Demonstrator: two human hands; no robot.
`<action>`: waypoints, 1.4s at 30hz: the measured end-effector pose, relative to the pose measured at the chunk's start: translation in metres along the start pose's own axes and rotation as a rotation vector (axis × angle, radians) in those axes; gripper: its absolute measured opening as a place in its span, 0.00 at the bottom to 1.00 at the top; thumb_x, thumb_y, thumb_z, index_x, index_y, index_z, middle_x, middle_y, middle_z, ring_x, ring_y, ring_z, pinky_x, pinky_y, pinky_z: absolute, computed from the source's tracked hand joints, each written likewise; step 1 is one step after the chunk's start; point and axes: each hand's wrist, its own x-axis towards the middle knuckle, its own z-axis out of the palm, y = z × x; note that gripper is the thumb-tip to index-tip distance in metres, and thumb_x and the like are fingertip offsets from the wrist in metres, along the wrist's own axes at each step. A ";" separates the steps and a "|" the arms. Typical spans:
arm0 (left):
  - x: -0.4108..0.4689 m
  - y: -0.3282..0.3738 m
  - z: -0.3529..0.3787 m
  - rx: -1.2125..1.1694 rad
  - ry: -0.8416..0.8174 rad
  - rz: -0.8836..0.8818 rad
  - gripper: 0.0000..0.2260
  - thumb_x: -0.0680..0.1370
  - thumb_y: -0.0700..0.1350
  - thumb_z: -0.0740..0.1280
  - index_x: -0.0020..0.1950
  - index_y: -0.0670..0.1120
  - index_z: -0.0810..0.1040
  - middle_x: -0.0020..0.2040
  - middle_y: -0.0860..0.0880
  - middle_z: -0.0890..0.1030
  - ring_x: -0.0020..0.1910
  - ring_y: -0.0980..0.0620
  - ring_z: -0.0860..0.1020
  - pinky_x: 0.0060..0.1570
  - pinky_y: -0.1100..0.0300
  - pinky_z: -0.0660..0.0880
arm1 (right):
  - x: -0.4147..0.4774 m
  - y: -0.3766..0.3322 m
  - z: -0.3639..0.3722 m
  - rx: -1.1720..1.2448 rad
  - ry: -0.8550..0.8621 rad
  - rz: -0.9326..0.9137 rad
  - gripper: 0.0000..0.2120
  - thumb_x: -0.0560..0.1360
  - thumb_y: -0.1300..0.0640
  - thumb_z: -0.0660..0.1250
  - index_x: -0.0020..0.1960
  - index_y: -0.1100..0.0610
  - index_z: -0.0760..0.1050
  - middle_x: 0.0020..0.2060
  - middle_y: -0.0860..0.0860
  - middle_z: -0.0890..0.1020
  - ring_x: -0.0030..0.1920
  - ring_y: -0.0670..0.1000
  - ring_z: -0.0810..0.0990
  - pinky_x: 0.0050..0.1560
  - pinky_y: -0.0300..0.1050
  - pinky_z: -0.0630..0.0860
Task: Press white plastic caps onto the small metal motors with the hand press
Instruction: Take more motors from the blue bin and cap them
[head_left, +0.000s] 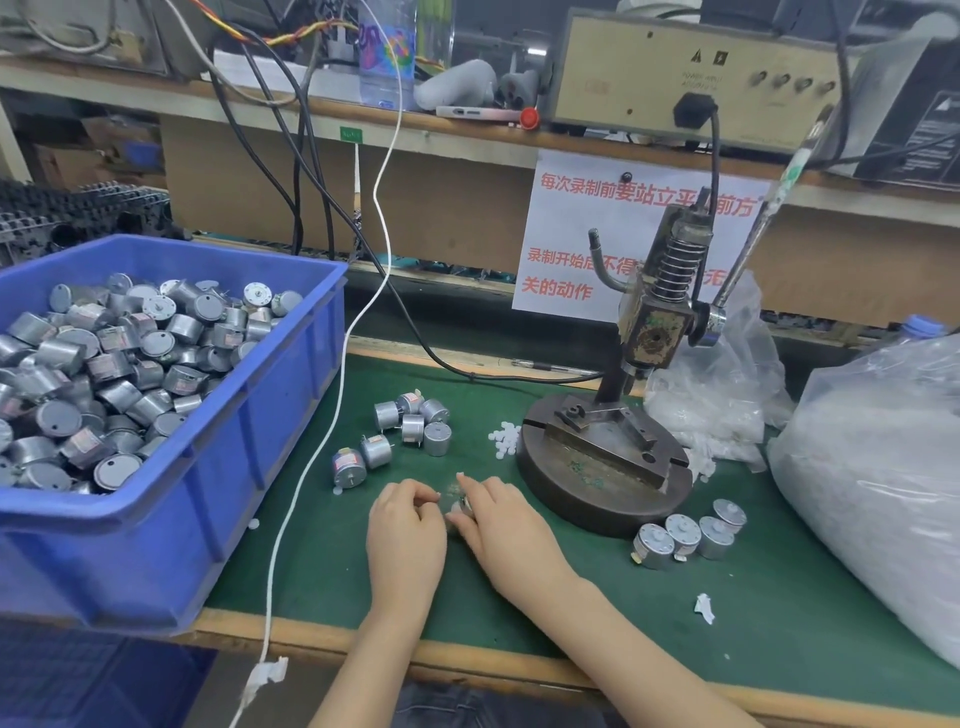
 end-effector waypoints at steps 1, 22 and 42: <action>0.000 0.000 0.000 0.000 0.003 0.000 0.09 0.72 0.31 0.59 0.43 0.40 0.78 0.44 0.47 0.76 0.48 0.45 0.74 0.46 0.57 0.67 | -0.002 0.001 -0.005 0.005 0.007 -0.002 0.22 0.81 0.47 0.53 0.72 0.56 0.61 0.60 0.53 0.72 0.60 0.54 0.69 0.58 0.44 0.65; -0.002 -0.004 0.001 -0.050 0.010 -0.003 0.10 0.73 0.30 0.59 0.42 0.41 0.78 0.44 0.47 0.77 0.46 0.47 0.74 0.41 0.59 0.63 | 0.005 0.079 -0.083 0.216 0.435 0.355 0.22 0.76 0.52 0.66 0.68 0.58 0.69 0.61 0.53 0.75 0.61 0.53 0.73 0.60 0.44 0.67; -0.002 -0.002 0.001 -0.033 -0.005 -0.023 0.11 0.74 0.30 0.59 0.40 0.44 0.77 0.44 0.46 0.75 0.46 0.45 0.73 0.40 0.59 0.62 | 0.012 0.116 -0.075 0.476 0.627 0.519 0.26 0.76 0.47 0.64 0.69 0.58 0.66 0.64 0.57 0.69 0.66 0.55 0.66 0.66 0.51 0.64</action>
